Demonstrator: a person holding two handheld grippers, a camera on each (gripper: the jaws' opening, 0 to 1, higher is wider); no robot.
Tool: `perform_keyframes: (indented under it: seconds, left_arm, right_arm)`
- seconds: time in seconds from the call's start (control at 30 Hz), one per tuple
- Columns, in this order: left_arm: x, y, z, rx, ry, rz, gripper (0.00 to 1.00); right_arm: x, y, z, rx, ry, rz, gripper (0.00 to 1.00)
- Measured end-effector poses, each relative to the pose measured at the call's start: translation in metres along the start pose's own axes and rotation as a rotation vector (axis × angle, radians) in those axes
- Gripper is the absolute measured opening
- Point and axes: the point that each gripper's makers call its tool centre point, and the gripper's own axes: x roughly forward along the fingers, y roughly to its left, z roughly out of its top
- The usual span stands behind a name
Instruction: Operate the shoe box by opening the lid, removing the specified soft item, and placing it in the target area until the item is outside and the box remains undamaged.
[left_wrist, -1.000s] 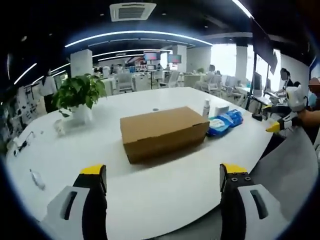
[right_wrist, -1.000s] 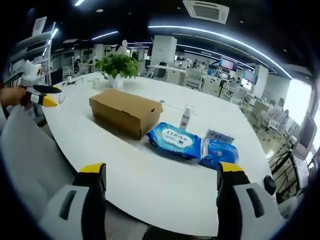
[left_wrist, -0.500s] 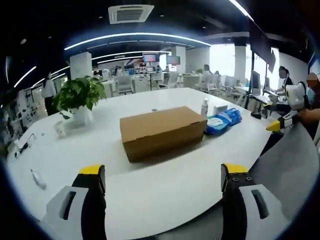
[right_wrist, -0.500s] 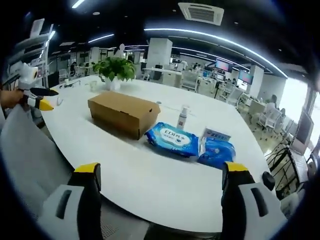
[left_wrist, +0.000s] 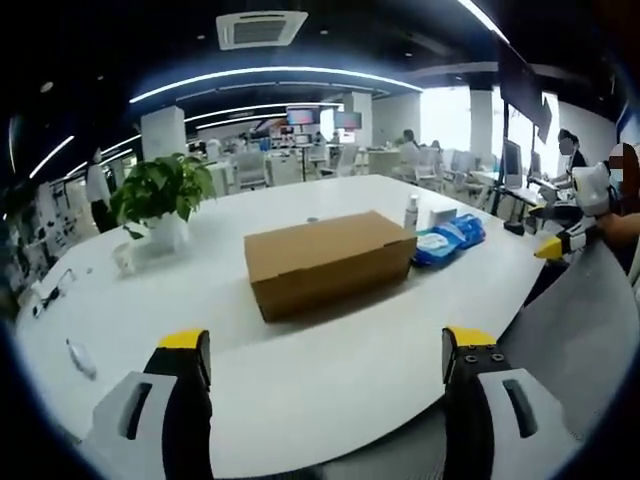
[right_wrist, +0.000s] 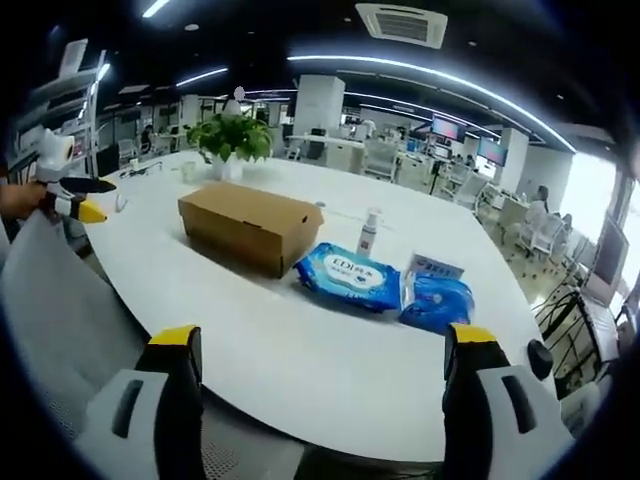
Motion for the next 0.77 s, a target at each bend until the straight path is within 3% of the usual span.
perform_keyframes:
  seconds: [0.3,0.77]
  left_arm:
    - [0.0024,-0.0014,0.0076,0.012,-0.022,-0.002,1.0]
    - [0.0005,0.0006,0.0034,0.019,-0.018,0.002,1.0]
  right_arm:
    - [0.0007,0.0001,0.0003,-0.001,-0.002,-0.001,0.96]
    - [0.0014,0.0001,-0.0018,0.009,0.0,-0.003,0.96]
